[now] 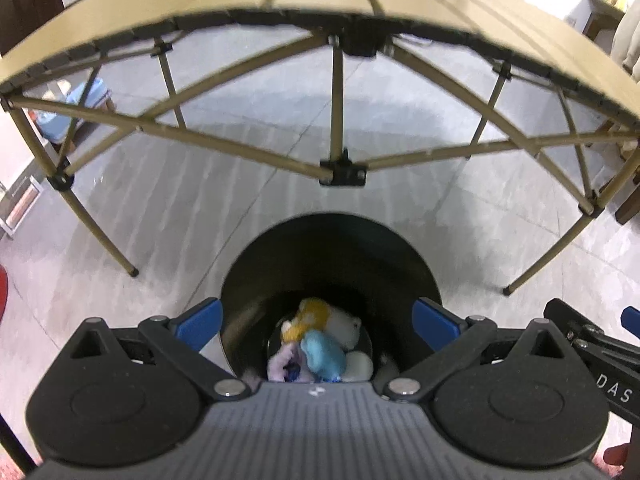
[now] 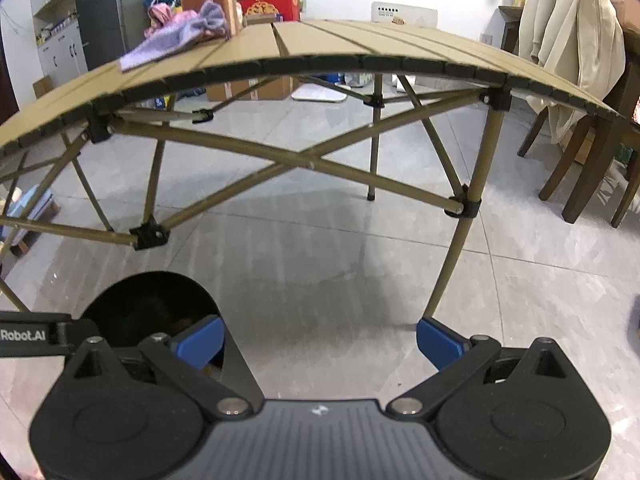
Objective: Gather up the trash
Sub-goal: 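Raise both open grippers from the bin back toward the table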
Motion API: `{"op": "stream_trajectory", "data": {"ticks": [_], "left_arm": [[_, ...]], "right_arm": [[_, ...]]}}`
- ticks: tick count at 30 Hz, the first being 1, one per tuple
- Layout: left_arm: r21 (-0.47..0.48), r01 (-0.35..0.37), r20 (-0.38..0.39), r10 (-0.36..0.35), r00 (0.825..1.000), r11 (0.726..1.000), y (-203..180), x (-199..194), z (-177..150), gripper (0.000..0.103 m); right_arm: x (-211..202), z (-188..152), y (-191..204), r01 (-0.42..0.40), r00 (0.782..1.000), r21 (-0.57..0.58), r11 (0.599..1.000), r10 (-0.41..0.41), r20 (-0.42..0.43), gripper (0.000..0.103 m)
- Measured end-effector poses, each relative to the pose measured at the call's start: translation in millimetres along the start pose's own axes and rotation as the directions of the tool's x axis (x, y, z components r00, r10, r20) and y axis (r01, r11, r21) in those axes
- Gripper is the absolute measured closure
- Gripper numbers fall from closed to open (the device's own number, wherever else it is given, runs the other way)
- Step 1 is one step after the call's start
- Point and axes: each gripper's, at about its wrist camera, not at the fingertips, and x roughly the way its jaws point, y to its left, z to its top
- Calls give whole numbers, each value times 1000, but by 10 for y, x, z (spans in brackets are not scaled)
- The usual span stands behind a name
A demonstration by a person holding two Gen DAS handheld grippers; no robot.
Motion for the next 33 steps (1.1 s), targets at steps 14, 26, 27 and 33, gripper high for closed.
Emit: {"op": "stream_trajectory", "data": {"ticks": [14, 26, 27, 33], "left_arm": [[-14, 31, 216, -28, 976, 999, 217, -511, 115, 0], [-90, 68, 335, -34, 942, 994, 526, -842, 228, 0], [-99, 73, 346, -35, 938, 992, 564, -877, 248, 0], [-152, 89, 418, -17, 908, 984, 776, -1079, 420, 0]], "right_arm": [[-264, 108, 3, -26, 990, -22, 999, 29, 139, 0], [-586, 226, 66, -69, 950, -66, 995, 86, 302, 0], [-614, 242, 84, -77, 945, -68, 995, 95, 314, 0], [-806, 371, 217, -118, 902, -103, 988, 150, 406, 0]]}}
